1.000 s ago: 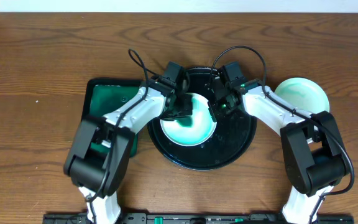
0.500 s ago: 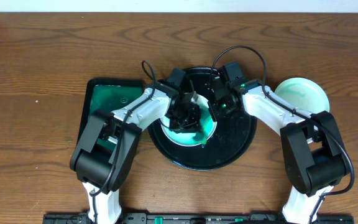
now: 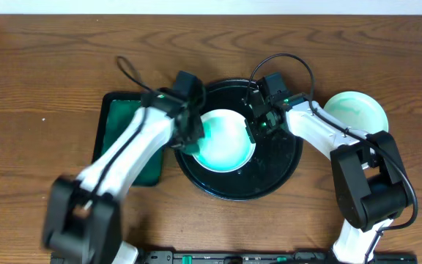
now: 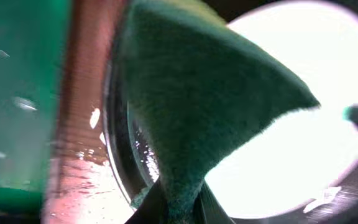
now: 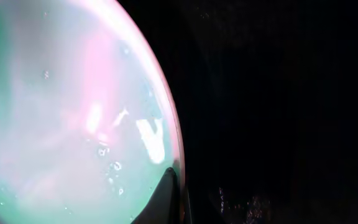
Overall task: Clean dirty plates on tray and stack at the side
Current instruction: 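Return the sponge to the basin with the left gripper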
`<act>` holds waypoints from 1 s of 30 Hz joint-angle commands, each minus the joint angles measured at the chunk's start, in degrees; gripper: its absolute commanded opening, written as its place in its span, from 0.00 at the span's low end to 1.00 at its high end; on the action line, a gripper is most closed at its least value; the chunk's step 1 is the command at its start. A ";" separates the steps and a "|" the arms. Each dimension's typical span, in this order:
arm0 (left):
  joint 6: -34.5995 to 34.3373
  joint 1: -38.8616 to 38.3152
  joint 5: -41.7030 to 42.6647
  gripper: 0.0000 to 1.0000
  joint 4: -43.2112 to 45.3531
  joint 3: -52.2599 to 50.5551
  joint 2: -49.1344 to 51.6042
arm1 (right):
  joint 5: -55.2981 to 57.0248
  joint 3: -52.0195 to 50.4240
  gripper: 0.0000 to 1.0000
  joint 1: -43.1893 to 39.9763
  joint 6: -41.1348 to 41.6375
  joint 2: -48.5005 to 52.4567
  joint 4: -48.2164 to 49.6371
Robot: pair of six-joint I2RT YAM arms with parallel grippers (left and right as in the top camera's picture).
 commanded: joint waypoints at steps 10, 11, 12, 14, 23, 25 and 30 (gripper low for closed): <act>2.75 18.29 -24.37 0.07 -7.08 -5.62 -18.18 | 0.98 -0.07 0.01 0.42 -0.94 0.61 -0.59; 2.75 20.24 -24.17 0.07 -5.90 -7.15 -17.31 | 0.98 -0.07 0.01 0.42 -0.94 0.61 -0.59; 2.75 22.16 -24.15 0.07 -4.33 -8.90 -16.13 | 0.98 -0.07 0.01 0.42 -0.94 0.61 -0.59; 2.75 25.35 -22.62 0.07 -1.44 -11.50 -13.03 | 0.96 -0.07 0.01 0.42 -0.94 0.61 -0.59; 5.18 29.46 -11.04 0.37 3.98 -11.72 -5.66 | 0.96 -0.07 0.04 0.61 -0.94 0.61 -0.57; 5.18 29.49 -10.60 0.49 2.84 -10.99 -6.82 | 0.96 -0.02 0.01 0.61 -0.92 0.57 -0.59; 5.16 29.75 -8.59 0.64 -2.12 -8.17 -13.40 | 0.96 2.49 0.01 0.61 0.81 -1.38 -2.89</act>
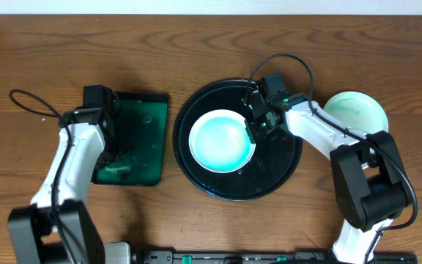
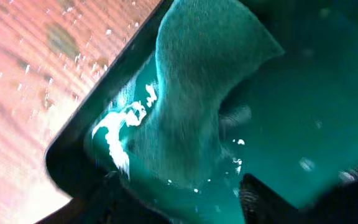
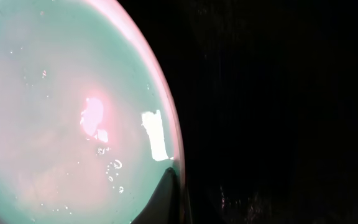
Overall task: Clean dirty plates on tray and stack at the side
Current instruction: 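Return the sponge to the basin with the left gripper, then lift the white plate with the right gripper and tilt it over the basin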
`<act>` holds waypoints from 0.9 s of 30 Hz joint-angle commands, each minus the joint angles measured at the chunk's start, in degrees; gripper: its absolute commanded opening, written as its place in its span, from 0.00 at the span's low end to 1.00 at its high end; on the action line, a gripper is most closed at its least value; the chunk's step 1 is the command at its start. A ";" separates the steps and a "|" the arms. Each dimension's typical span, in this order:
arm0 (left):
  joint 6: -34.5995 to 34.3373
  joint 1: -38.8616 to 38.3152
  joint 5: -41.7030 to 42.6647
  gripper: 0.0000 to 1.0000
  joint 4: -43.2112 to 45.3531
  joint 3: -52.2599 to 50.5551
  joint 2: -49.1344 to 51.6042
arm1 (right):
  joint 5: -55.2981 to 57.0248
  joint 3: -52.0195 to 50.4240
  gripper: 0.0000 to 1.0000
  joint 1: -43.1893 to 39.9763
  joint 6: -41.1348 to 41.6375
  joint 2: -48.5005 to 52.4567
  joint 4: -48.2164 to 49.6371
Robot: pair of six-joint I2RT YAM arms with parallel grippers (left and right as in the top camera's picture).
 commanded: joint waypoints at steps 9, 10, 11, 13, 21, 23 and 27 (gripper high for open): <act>0.50 0.46 8.00 0.71 -2.34 3.78 -24.04 | 0.00 14.75 0.01 5.25 -4.15 -7.37 -6.71; 0.50 0.46 8.13 0.74 -2.47 3.78 -25.86 | 0.50 16.72 0.01 6.25 -4.15 -7.39 -6.64; 0.50 0.44 8.15 0.74 -2.69 3.78 -28.06 | 1.03 18.27 0.01 7.15 -4.15 -7.37 -6.25; 0.50 0.44 8.13 0.75 -3.15 3.76 -31.58 | 2.12 20.52 0.01 9.33 -4.13 -7.28 -2.71; 0.50 0.44 8.11 0.76 -4.83 3.76 -40.28 | 16.96 21.07 0.01 20.22 -6.67 -1.20 25.90; 0.50 0.44 8.11 0.75 -4.83 3.76 -40.28 | 18.75 21.07 0.01 21.64 -9.66 -0.13 30.03; 0.50 0.46 8.11 0.76 -4.83 3.69 -40.15 | 24.15 21.07 0.01 23.78 -12.33 -0.11 33.83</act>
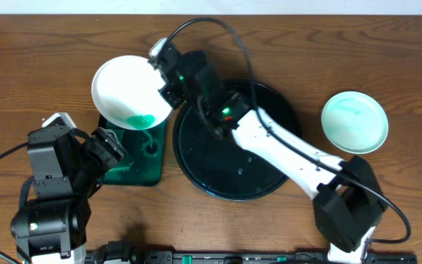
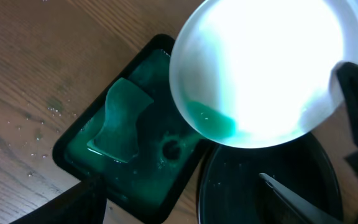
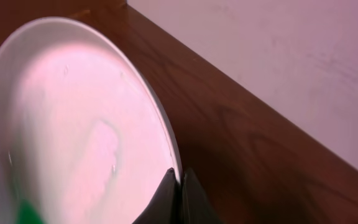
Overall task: Clean dirty plates on tray and stack at the side
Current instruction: 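Lift the white plate with the right gripper and tilt it over the basin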
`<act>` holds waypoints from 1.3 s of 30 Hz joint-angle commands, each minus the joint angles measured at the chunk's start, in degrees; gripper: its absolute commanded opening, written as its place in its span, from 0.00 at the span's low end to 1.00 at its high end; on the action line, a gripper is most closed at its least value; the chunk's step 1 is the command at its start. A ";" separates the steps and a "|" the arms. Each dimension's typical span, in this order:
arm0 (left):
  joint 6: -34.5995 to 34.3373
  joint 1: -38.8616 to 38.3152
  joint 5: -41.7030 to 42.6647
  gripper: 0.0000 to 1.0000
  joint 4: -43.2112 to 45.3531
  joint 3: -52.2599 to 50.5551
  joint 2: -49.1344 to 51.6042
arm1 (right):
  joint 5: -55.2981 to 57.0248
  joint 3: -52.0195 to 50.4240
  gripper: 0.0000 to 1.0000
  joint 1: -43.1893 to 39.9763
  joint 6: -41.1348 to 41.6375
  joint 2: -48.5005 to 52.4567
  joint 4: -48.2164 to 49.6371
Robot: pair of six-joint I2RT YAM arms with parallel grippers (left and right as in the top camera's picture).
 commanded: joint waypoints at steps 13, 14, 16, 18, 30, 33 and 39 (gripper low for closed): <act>0.39 0.20 0.35 0.76 -0.09 1.31 0.07 | 30.82 0.66 0.01 9.31 -13.81 -0.11 5.09; 0.39 0.17 0.35 0.76 -0.09 1.31 0.07 | 33.14 0.66 0.01 10.08 -14.60 -0.11 5.42; 0.39 0.20 0.35 0.76 -0.09 1.31 0.07 | 37.44 0.66 0.01 11.65 -16.20 -0.11 5.79; 0.39 0.20 0.35 0.76 -0.09 1.31 0.07 | 40.28 0.66 0.01 12.74 -17.03 -0.11 5.92; 0.39 0.17 0.35 0.76 -0.09 1.31 0.07 | 42.99 0.66 0.01 13.66 -17.86 -0.11 5.81; 0.39 0.17 0.35 0.76 -0.09 1.31 0.07 | 43.01 0.66 0.01 13.66 -18.34 -0.11 5.95; 0.39 0.17 0.35 0.76 -0.09 1.31 0.07 | 43.01 0.66 0.01 13.84 -21.33 -0.11 6.03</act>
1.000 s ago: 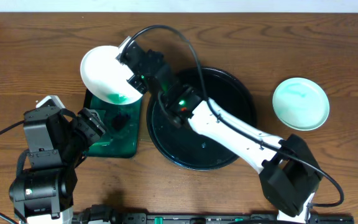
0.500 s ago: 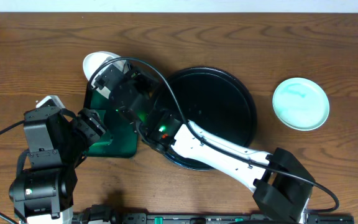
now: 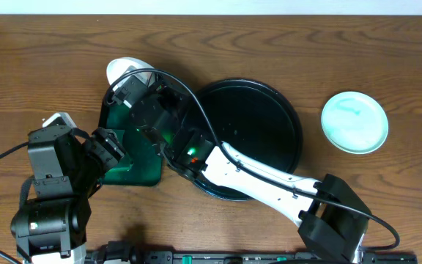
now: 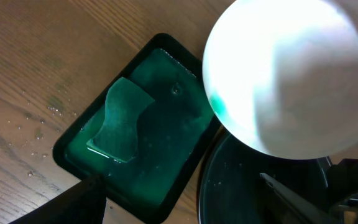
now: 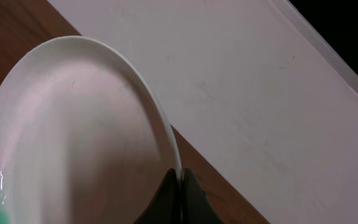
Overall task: Clean dirty plates on tray and stack at the side
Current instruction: 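Lift the white plate with the right gripper and tilt it over the basin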
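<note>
A white plate (image 5: 79, 137) hangs steeply tilted over the green tub (image 4: 166, 155). My right gripper (image 5: 179, 177) is shut on the plate's rim. A little green liquid clings to the plate's low edge (image 4: 219, 107). From overhead only a sliver of the plate (image 3: 125, 69) shows above the right arm (image 3: 196, 150). The green sponge (image 4: 120, 121) lies in the tub's liquid. My left gripper (image 4: 185, 199) is open and empty, drawn back near the tub's front left. The black round tray (image 3: 262, 132) holds no plate. A pale green plate (image 3: 354, 122) sits on the table at the right.
The right arm reaches diagonally across the black tray and the tub. The left arm's base (image 3: 50, 183) stands at the front left. Water drops spot the wood (image 4: 48, 109) left of the tub. A pale wall runs along the table's far edge (image 5: 260, 93).
The right gripper has tipped the plate much steeper over the tub, and most of the green liquid pooled in it is gone. The left arm and the sponge have not moved.
First the left gripper pressed the sponge on the plate in the black tray, with the right gripper on the plate's rim. Then the sponge was down in the tub. Then the left gripper was back and open, the plate held tilted over the tub, now steeper.
</note>
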`<act>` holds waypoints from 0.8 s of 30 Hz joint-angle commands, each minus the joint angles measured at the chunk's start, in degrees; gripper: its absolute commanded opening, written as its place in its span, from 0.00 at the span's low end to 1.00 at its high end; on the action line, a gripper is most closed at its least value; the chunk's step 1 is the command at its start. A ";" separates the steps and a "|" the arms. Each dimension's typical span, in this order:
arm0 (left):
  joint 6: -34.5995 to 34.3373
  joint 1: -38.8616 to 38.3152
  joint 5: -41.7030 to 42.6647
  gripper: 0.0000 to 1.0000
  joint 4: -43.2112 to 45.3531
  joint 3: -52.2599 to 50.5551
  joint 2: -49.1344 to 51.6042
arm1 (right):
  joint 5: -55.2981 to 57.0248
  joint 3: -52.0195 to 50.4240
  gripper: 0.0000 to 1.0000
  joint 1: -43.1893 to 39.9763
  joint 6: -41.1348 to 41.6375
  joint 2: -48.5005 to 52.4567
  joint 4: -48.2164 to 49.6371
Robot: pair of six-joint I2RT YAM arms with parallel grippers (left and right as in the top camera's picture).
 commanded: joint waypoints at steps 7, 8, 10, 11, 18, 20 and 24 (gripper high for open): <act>0.37 0.17 0.35 0.76 0.00 1.31 -0.02 | 1.42 0.66 0.01 1.03 -7.17 -0.52 0.48; 0.37 0.17 0.35 0.76 0.00 1.31 -0.02 | 1.42 0.66 0.01 1.27 -8.28 -0.52 0.61; 0.37 0.17 0.35 0.76 0.00 1.31 -0.02 | 1.44 0.66 0.01 1.90 -10.64 -0.52 1.16; 0.37 0.17 0.35 0.76 0.00 1.31 -0.02 | 1.44 0.66 0.01 2.19 -11.50 -0.52 1.46; 0.37 0.20 0.35 0.76 0.00 1.31 -0.02 | 1.44 0.66 0.01 2.75 -12.09 -0.52 1.92; 0.37 0.17 0.35 0.76 0.00 1.31 -0.02 | 1.44 0.66 0.01 2.75 -12.13 -0.52 1.95; 0.37 0.20 0.35 0.76 0.00 1.31 -0.02 | 1.46 0.66 0.01 2.75 -13.20 -0.52 2.14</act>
